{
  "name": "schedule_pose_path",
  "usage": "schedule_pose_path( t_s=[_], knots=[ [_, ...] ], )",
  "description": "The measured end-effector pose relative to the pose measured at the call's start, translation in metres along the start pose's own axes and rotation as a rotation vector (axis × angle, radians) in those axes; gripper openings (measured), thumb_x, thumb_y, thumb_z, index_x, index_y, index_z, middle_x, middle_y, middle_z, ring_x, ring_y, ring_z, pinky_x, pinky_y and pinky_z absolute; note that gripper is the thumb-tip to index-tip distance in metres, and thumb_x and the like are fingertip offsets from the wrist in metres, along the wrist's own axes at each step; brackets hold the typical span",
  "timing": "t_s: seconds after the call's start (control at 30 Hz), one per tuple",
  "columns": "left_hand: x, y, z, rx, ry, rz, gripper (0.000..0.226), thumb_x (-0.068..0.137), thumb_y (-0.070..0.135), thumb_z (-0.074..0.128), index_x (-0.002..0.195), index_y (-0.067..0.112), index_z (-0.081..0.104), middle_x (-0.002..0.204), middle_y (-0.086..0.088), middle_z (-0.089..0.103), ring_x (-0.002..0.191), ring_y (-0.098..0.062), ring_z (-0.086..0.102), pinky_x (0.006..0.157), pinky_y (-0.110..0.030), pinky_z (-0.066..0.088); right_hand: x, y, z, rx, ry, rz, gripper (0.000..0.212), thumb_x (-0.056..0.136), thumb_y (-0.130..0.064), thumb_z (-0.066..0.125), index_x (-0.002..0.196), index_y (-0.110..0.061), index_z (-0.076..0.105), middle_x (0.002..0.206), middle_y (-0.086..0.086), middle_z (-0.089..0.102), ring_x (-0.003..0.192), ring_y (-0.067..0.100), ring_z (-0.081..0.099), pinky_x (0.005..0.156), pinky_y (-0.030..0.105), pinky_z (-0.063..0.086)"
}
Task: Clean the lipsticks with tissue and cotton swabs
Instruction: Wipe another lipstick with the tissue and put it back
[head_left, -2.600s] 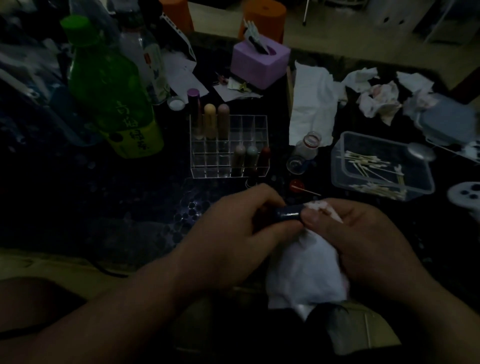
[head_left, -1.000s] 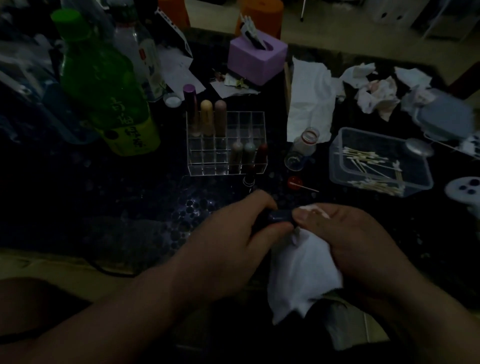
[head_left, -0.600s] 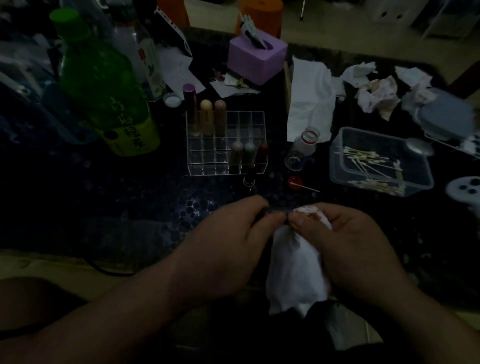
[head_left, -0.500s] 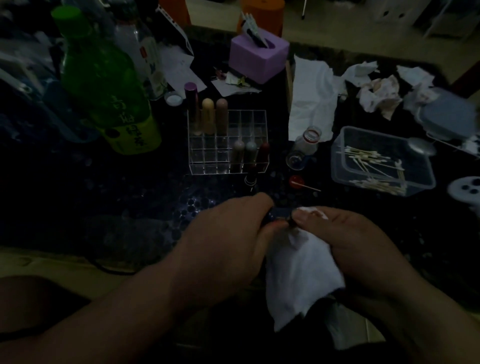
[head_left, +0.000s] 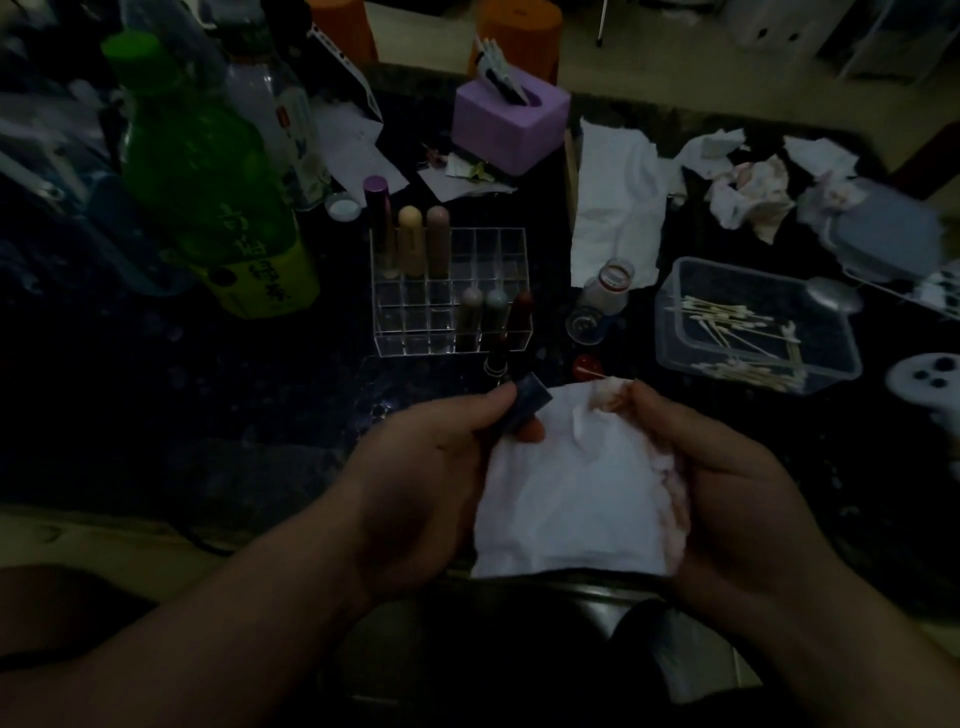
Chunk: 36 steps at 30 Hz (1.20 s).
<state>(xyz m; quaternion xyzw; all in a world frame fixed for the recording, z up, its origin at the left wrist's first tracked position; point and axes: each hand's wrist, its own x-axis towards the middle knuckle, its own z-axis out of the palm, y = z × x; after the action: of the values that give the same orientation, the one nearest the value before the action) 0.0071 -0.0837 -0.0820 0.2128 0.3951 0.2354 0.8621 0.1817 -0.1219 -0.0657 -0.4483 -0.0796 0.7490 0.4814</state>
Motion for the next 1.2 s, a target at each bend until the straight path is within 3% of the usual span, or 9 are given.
schedule_pose_path(
  t_s=[0.07,0.2,0.3,0.43,0.6,0.7,0.9,1.07,1.2],
  knots=[
    [0.002,-0.004,0.001,-0.065,0.050,0.112,0.044,0.077,0.032,0.058,0.096,-0.006,0.068,0.111,-0.027,0.069,0.104,-0.040,0.065,0.100,-0.053,0.048,-0.001,-0.001,0.000,-0.039,0.056,-0.087,0.048,0.076,-0.027,0.064,0.117,-0.003,0.068,0.116,0.021,0.069,0.105,0.036,0.068,0.093,0.046,0.054],
    [0.000,-0.004,-0.003,-0.124,0.051,0.444,0.030,0.053,0.030,0.086,0.067,0.008,0.073,0.067,-0.006,0.064,0.069,-0.020,0.064,0.063,-0.027,0.056,-0.004,-0.001,0.003,-0.028,0.099,-0.162,0.028,0.072,-0.021,0.064,0.091,-0.006,0.077,0.100,0.020,0.073,0.088,0.034,0.073,0.077,0.043,0.059],
    [0.001,-0.005,-0.012,0.010,0.006,0.516,0.043,0.044,0.048,0.085,0.061,0.013,0.066,0.071,-0.003,0.060,0.081,-0.023,0.058,0.078,-0.029,0.051,-0.006,0.001,0.003,-0.056,0.132,-0.199,0.034,0.066,-0.020,0.067,0.093,-0.003,0.076,0.103,0.023,0.073,0.092,0.037,0.072,0.080,0.047,0.058],
    [-0.001,-0.003,-0.010,-0.072,-0.084,0.435,0.034,0.048,0.040,0.078,0.059,0.014,0.061,0.083,-0.009,0.055,0.092,-0.030,0.050,0.091,-0.043,0.041,-0.009,0.001,0.000,-0.145,0.118,-0.272,0.021,0.072,-0.011,0.058,0.080,-0.002,0.076,0.092,0.023,0.073,0.082,0.035,0.072,0.066,0.038,0.061],
    [-0.005,0.003,0.000,-0.130,-0.113,0.317,0.021,0.060,0.032,0.048,0.053,0.013,0.046,0.074,-0.008,0.043,0.073,-0.027,0.048,0.070,-0.038,0.046,-0.012,-0.004,-0.003,-0.334,0.040,-0.257,0.006,0.062,-0.011,0.075,0.067,-0.008,0.071,0.068,0.015,0.067,0.058,0.025,0.065,0.049,0.029,0.052],
    [-0.005,0.003,0.004,-0.175,-0.084,0.265,0.025,0.067,0.034,0.044,0.053,0.013,0.046,0.072,-0.008,0.042,0.070,-0.026,0.051,0.063,-0.034,0.052,-0.011,-0.002,-0.003,-0.405,0.053,-0.214,0.008,0.066,-0.015,0.071,0.070,-0.008,0.071,0.068,0.017,0.063,0.057,0.026,0.061,0.048,0.030,0.049],
    [-0.004,-0.002,0.004,-0.163,0.027,0.201,0.032,0.077,0.039,0.048,0.060,0.015,0.037,0.064,-0.001,0.031,0.063,-0.021,0.034,0.066,-0.037,0.028,-0.009,0.002,0.004,-0.459,0.149,-0.171,0.011,0.067,-0.019,0.068,0.066,-0.009,0.069,0.063,0.016,0.064,0.050,0.023,0.061,0.044,0.028,0.047],
    [-0.007,-0.001,0.005,-0.115,0.041,0.175,0.036,0.079,0.041,0.049,0.067,0.017,0.025,0.062,0.000,0.030,0.060,-0.018,0.033,0.063,-0.034,0.028,-0.003,0.000,0.001,-0.513,0.164,-0.210,0.010,0.067,-0.020,0.068,0.065,-0.010,0.069,0.062,0.013,0.064,0.051,0.021,0.061,0.044,0.026,0.047],
    [-0.002,0.002,-0.002,0.165,0.259,0.264,0.038,0.085,0.039,0.054,0.052,0.019,0.056,0.058,0.003,0.051,0.058,-0.013,0.052,0.065,-0.033,0.041,0.006,-0.005,-0.010,-0.747,0.205,-0.298,0.010,0.074,-0.018,0.073,0.069,-0.010,0.071,0.067,0.014,0.067,0.059,0.020,0.062,0.054,0.029,0.049]
  ],
)
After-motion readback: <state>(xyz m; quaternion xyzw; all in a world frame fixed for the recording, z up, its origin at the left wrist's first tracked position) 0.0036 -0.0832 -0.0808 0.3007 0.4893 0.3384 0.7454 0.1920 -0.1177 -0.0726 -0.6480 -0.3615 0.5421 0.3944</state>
